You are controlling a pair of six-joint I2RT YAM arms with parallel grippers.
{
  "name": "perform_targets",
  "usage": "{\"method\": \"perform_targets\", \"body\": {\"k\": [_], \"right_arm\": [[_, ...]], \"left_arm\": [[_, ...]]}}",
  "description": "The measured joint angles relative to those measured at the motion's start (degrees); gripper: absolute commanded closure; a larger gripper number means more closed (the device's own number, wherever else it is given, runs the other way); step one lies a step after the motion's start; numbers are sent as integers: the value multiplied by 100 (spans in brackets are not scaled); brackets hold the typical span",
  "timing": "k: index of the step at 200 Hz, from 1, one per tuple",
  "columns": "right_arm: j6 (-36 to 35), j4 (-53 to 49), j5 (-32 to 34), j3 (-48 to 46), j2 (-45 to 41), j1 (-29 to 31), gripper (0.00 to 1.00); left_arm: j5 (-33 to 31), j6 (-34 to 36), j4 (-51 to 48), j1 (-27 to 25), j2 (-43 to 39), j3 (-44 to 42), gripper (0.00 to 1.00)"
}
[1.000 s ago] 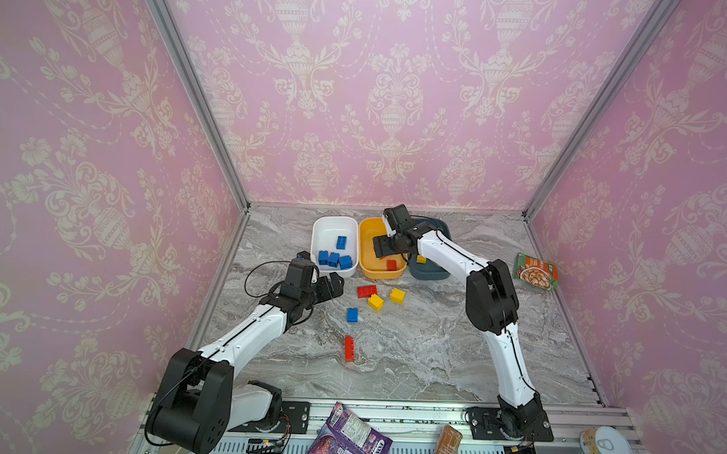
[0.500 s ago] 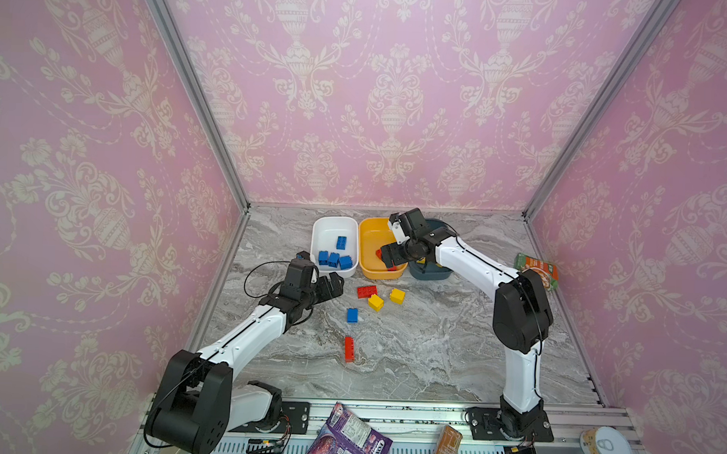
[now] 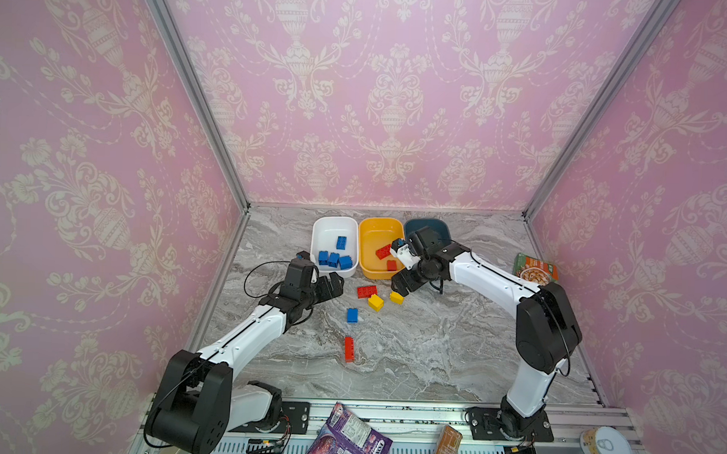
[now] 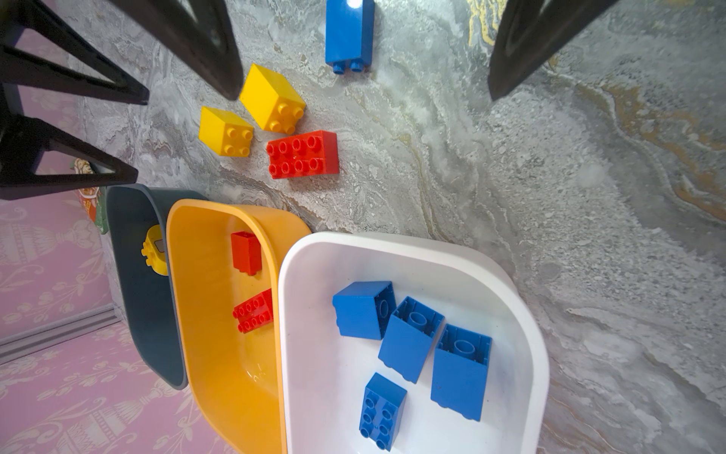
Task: Sort the legos into containers by color
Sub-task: 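Move the right gripper down to a yellow 2x2 brick and grasp it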
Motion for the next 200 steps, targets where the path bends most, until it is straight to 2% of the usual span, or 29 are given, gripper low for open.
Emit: {"method": "perform_targets", "body": {"k": [78,150,200], "right_arm": [[-868,-197,256,-11,404,262,17],[-1086,-160,254,55,688,251,29],[-1123,55,236,122,901,251,34]], "left_arm": [[-2,2,-2,0,0,0,1],[0,2,-2,0,0,0,1],[0,2,-2,0,0,0,1]]}}
